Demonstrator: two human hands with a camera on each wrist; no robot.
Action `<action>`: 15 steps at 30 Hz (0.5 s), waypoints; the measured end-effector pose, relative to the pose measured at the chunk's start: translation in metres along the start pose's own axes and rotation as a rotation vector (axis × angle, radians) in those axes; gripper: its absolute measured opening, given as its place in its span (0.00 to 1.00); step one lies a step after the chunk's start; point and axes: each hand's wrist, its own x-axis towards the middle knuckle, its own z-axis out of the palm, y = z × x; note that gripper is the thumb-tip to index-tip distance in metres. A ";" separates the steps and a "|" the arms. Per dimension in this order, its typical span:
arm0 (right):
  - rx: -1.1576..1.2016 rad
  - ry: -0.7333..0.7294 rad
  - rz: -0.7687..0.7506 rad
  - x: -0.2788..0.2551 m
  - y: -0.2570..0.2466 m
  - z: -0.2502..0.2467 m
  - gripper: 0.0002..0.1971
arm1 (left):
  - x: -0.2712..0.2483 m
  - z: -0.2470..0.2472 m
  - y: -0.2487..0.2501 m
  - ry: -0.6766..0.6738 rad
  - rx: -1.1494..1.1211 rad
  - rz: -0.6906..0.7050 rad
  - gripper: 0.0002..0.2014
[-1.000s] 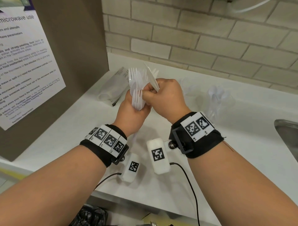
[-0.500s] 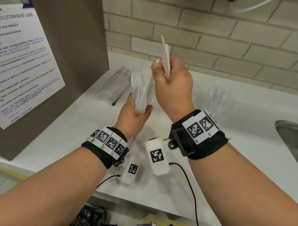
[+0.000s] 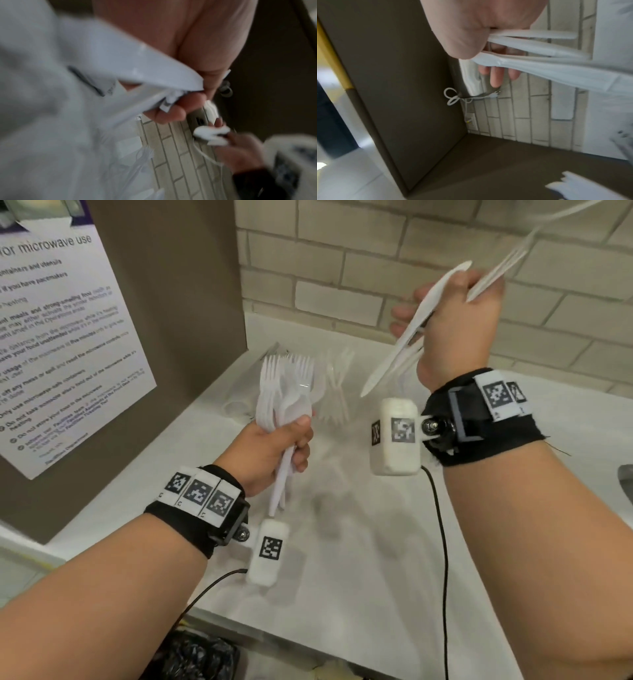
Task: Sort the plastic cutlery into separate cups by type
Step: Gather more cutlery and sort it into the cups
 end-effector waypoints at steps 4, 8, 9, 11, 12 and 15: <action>-0.230 -0.129 -0.002 0.010 0.037 0.015 0.06 | 0.002 -0.021 -0.002 -0.179 -0.225 -0.041 0.16; -0.352 -0.224 -0.032 0.030 0.067 0.030 0.10 | 0.006 -0.034 -0.005 -0.176 -0.254 -0.042 0.19; -0.384 -0.239 -0.067 0.036 0.069 0.034 0.13 | 0.007 -0.038 -0.006 -0.156 -0.252 -0.036 0.19; -0.441 -0.261 -0.164 0.045 0.073 0.044 0.17 | 0.009 -0.043 -0.007 -0.124 -0.250 -0.024 0.19; -0.444 -0.273 -0.219 0.049 0.075 0.048 0.16 | 0.009 -0.046 -0.007 -0.116 -0.251 -0.024 0.19; -0.408 -0.293 -0.342 0.059 0.092 0.059 0.10 | 0.009 -0.050 -0.005 -0.113 -0.258 -0.029 0.20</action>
